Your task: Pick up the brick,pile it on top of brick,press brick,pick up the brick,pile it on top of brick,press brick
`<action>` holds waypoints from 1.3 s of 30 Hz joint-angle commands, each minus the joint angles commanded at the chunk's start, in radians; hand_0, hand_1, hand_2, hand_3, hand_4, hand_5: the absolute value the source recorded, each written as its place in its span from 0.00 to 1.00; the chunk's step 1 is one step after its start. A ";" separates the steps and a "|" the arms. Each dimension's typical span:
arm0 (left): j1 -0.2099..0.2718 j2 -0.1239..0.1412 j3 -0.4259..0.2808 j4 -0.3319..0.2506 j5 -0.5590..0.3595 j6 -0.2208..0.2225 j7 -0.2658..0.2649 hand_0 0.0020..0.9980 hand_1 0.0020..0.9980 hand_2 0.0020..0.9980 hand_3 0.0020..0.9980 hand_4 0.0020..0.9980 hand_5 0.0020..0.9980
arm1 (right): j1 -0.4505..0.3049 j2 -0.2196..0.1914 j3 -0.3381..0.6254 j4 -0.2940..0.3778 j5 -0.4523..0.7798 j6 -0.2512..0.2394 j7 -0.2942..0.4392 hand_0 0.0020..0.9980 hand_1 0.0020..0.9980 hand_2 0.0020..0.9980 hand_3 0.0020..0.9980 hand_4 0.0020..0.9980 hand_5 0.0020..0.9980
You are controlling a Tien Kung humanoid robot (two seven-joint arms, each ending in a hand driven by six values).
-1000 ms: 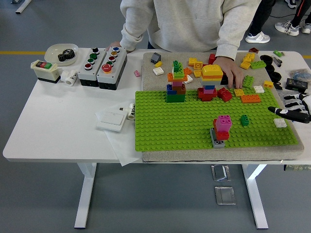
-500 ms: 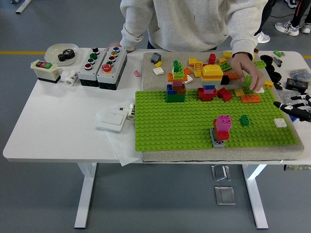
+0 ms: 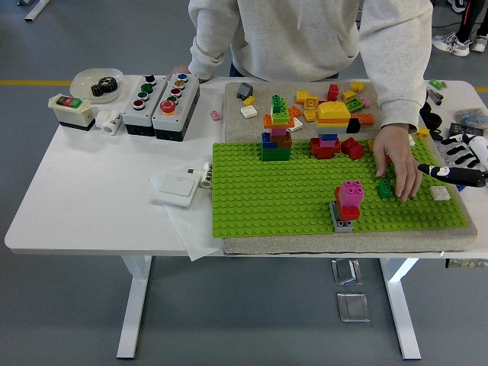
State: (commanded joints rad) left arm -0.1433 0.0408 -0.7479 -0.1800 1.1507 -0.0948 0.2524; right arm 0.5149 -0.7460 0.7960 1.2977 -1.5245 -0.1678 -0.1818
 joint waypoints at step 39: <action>-0.007 0.000 0.023 0.000 -0.031 -0.002 -0.007 0.80 0.71 0.59 0.53 0.52 0.51 | 0.087 0.027 -0.095 -0.161 -0.327 0.063 0.338 0.70 0.71 0.79 0.85 1.00 0.34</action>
State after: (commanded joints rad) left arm -0.1501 0.0404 -0.7251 -0.1800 1.1197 -0.0966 0.2453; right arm 0.6016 -0.7185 0.7015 1.1362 -1.8511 -0.1045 0.1565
